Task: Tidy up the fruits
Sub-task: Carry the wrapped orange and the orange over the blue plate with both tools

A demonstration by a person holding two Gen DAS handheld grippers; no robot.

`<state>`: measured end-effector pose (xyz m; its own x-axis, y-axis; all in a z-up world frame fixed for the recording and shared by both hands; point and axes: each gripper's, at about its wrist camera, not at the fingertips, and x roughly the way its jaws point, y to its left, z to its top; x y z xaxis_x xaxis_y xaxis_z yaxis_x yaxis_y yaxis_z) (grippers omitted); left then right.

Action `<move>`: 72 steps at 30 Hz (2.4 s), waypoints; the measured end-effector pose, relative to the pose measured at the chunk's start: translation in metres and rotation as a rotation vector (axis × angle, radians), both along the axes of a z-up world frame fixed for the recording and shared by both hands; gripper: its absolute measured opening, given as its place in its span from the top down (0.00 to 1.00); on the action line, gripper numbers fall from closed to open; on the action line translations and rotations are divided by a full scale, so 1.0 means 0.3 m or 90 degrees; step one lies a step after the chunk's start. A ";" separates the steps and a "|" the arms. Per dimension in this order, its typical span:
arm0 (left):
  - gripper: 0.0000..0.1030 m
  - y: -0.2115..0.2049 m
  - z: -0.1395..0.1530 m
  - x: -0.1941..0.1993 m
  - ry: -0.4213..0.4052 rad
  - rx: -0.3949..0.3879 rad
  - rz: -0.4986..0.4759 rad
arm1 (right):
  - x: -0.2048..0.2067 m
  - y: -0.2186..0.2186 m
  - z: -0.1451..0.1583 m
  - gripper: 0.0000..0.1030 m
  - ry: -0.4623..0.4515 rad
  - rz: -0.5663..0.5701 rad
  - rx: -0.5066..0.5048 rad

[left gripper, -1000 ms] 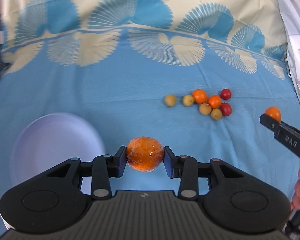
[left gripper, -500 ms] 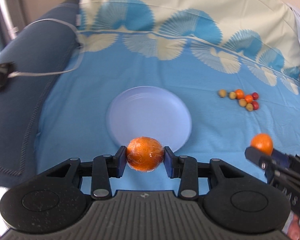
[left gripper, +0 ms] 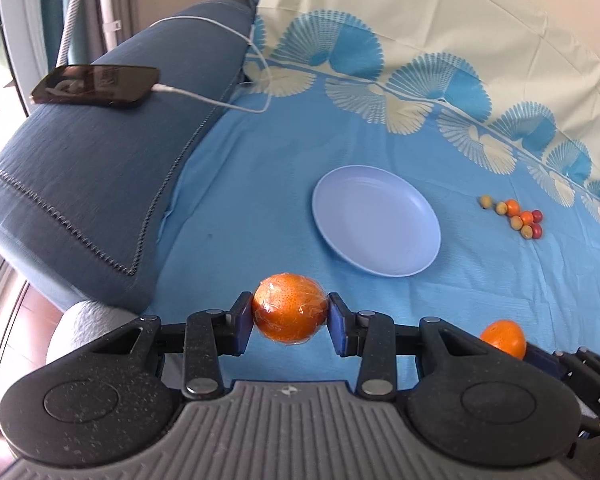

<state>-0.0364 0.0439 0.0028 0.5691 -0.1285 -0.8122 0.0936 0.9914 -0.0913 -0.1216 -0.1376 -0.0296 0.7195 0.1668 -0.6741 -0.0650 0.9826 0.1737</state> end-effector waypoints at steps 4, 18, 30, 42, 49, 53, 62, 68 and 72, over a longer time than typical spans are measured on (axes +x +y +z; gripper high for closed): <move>0.58 0.024 0.000 0.002 -0.001 -0.004 0.009 | -0.005 0.018 0.014 0.61 -0.010 0.002 -0.012; 0.58 0.026 0.000 0.011 -0.005 -0.016 0.005 | -0.007 0.027 0.014 0.61 -0.007 0.000 -0.020; 0.58 0.014 0.004 0.024 -0.007 -0.019 0.001 | -0.005 0.021 0.015 0.61 -0.006 -0.005 -0.016; 0.58 0.014 0.004 0.033 -0.005 -0.020 0.003 | 0.007 0.018 0.007 0.61 -0.001 -0.011 -0.014; 0.58 -0.004 0.003 0.082 -0.002 -0.025 0.009 | 0.035 0.006 0.002 0.61 -0.002 -0.021 -0.020; 0.58 -0.027 0.001 0.123 -0.004 -0.025 0.006 | 0.065 -0.016 -0.004 0.61 -0.004 -0.031 -0.022; 0.58 -0.125 -0.044 0.259 0.004 -0.015 -0.015 | 0.183 -0.074 -0.036 0.61 0.007 -0.055 -0.009; 0.58 -0.196 -0.107 0.369 0.016 -0.009 -0.033 | 0.294 -0.112 -0.091 0.61 0.023 -0.071 -0.003; 0.58 -0.239 -0.157 0.446 0.026 -0.002 -0.042 | 0.378 -0.131 -0.135 0.61 0.037 -0.076 -0.002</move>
